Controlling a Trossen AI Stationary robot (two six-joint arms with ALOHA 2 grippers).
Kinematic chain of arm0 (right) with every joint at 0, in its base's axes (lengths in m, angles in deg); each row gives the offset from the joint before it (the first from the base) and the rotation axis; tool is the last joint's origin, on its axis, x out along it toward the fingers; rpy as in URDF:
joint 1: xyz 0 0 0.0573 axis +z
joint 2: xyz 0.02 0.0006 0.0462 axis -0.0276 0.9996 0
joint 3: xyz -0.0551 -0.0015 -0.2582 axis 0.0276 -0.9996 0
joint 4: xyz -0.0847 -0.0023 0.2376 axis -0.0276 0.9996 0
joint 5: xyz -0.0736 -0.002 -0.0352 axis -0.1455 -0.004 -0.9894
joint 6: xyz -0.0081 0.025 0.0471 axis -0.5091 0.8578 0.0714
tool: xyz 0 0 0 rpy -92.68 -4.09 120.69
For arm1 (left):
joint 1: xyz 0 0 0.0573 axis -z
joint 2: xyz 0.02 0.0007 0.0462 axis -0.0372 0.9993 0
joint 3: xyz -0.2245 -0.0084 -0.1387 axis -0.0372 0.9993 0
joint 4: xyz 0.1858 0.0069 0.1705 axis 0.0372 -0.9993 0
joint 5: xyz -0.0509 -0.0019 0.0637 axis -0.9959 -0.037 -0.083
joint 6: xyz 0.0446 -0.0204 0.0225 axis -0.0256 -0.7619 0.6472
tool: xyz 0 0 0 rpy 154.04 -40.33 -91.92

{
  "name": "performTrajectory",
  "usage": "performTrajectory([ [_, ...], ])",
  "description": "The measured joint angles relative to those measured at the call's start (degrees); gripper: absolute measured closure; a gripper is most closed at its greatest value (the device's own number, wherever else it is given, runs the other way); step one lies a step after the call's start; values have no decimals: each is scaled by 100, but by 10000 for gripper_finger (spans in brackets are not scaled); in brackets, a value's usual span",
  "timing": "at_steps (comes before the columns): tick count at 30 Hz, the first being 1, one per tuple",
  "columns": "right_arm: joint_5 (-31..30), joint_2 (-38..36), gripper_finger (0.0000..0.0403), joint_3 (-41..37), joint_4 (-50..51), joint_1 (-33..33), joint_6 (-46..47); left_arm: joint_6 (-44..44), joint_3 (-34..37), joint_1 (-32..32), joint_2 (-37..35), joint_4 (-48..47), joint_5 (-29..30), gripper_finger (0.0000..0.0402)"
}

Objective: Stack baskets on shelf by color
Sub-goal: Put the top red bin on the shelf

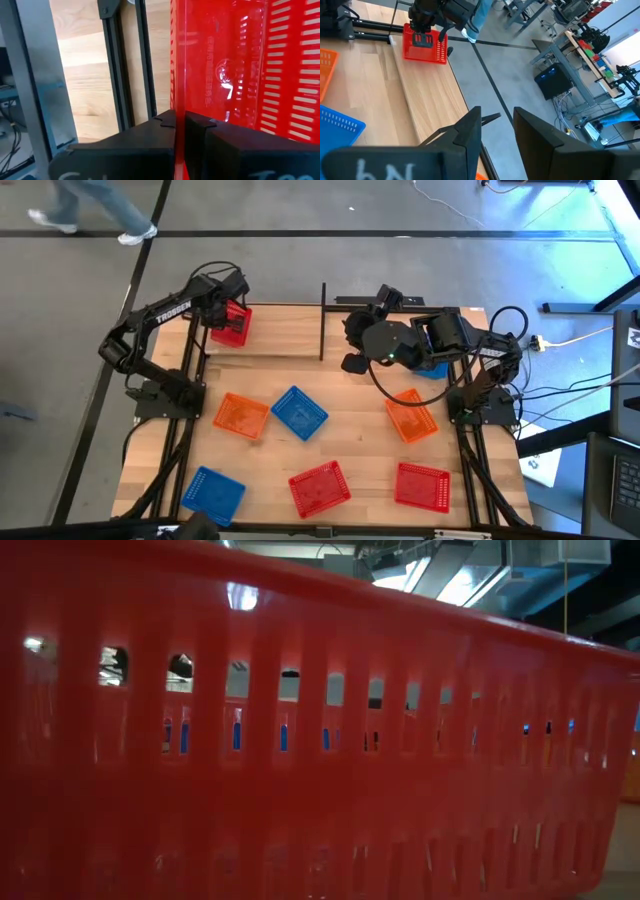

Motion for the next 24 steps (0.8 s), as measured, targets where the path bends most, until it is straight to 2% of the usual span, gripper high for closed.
performTrajectory([
  [6, 0, 2, 286, 0, -2, 0, 0, 143, 0, 0, 0, 41, 96, 396],
  [16, 0, 2, 286, 0, -2, 0, 0, 151, 0, 2, 0, 37, 101, 339],
  [24, 0, -1, 286, -1, 7, 0, -219, 149, 4, 95, -262, -6, 114, 338],
])
